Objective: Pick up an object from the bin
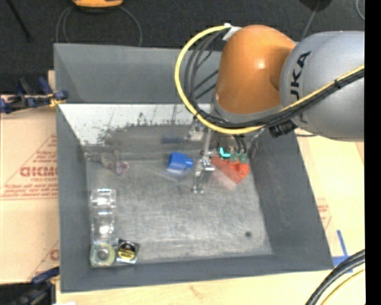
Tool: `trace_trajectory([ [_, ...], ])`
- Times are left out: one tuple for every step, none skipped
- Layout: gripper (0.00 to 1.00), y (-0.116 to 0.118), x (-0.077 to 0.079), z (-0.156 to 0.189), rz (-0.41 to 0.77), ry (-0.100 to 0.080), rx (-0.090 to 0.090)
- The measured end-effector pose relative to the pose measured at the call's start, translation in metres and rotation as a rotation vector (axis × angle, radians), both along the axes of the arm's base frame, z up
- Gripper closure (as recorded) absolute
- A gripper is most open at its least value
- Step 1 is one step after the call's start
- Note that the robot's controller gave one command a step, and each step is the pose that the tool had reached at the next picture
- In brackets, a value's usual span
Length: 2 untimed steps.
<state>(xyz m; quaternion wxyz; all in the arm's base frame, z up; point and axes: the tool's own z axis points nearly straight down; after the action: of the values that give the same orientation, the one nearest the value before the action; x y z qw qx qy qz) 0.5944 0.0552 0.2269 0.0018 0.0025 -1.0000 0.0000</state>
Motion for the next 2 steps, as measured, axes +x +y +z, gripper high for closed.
trace_trajectory([
  [0.0,-0.007,0.044,-0.097,-0.101,0.0,0.001],
  [0.0,-0.026,0.045,-0.153,-0.229,-0.013,0.006],
])
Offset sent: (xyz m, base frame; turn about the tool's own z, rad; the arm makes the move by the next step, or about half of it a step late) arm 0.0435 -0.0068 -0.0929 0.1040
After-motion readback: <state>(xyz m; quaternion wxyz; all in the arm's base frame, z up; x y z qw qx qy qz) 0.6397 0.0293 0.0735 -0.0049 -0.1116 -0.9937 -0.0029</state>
